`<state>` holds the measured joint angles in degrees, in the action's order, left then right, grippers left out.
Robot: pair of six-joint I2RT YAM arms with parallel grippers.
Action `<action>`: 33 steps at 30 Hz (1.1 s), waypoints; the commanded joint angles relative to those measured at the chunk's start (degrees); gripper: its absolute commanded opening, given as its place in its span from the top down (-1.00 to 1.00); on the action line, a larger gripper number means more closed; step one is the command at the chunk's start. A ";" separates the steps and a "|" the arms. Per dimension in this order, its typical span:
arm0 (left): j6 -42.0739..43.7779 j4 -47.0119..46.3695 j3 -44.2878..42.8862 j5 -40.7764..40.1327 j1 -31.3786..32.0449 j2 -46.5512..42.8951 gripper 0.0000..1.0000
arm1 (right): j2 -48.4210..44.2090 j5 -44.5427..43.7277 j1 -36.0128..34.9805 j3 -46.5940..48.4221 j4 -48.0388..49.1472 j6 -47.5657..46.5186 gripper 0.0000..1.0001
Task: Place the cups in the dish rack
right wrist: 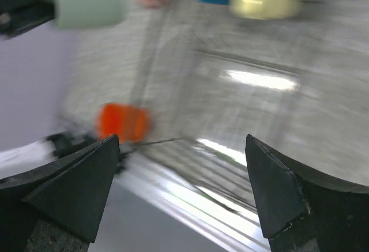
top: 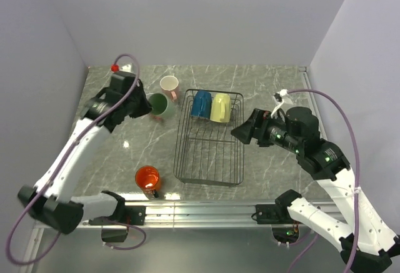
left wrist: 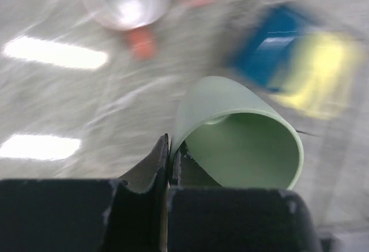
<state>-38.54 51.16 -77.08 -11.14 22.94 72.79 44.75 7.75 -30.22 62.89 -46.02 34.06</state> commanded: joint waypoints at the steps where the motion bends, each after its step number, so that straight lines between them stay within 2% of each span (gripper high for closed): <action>1: 0.67 -9.63 -3.17 16.55 0.09 -6.34 0.99 | 1.91 19.30 -0.02 -2.15 17.34 5.89 -0.93; 2: -0.21 -11.24 -2.82 22.94 0.09 -6.78 0.99 | 2.27 24.46 -0.02 -2.68 20.41 7.84 -0.93; 4: -3.89 -14.84 -0.80 27.64 0.00 -8.27 0.99 | 3.23 28.62 -0.02 -4.18 31.39 14.43 -0.94; 5: -5.47 -18.69 0.16 32.88 0.09 -8.98 0.99 | 3.41 30.03 -0.10 -4.44 38.13 16.45 -0.94; 8: -12.50 -27.40 5.17 39.68 0.09 -12.05 0.99 | 4.81 31.89 0.07 -5.94 48.19 24.98 -0.96; 9: -16.44 -33.86 7.71 43.01 0.09 -12.85 0.99 | 6.30 32.93 0.07 -6.29 52.83 28.48 -0.97; 12: -22.43 -42.25 11.41 45.67 0.09 -15.05 0.99 | 8.50 33.56 0.07 -8.21 62.43 35.60 -0.97; 14: -24.20 -44.38 12.82 45.85 0.09 -15.93 0.99 | 9.30 33.12 0.07 -9.36 67.09 38.00 -0.97; 23: -26.76 -46.76 14.24 45.94 0.09 -18.04 0.99 | 9.04 31.28 -0.02 -11.65 64.56 37.13 -0.97; 28: -27.46 -47.64 14.67 47.17 0.09 -18.04 0.99 | 10.18 30.93 -0.11 -12.27 67.37 39.23 -0.97; 33: -29.30 -50.53 16.96 47.61 0.09 -18.48 0.99 | 12.99 30.57 -0.02 -11.48 75.28 45.21 -0.97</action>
<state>-65.87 6.13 -61.12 34.74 23.00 55.64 56.34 38.59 -30.24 50.24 21.23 75.29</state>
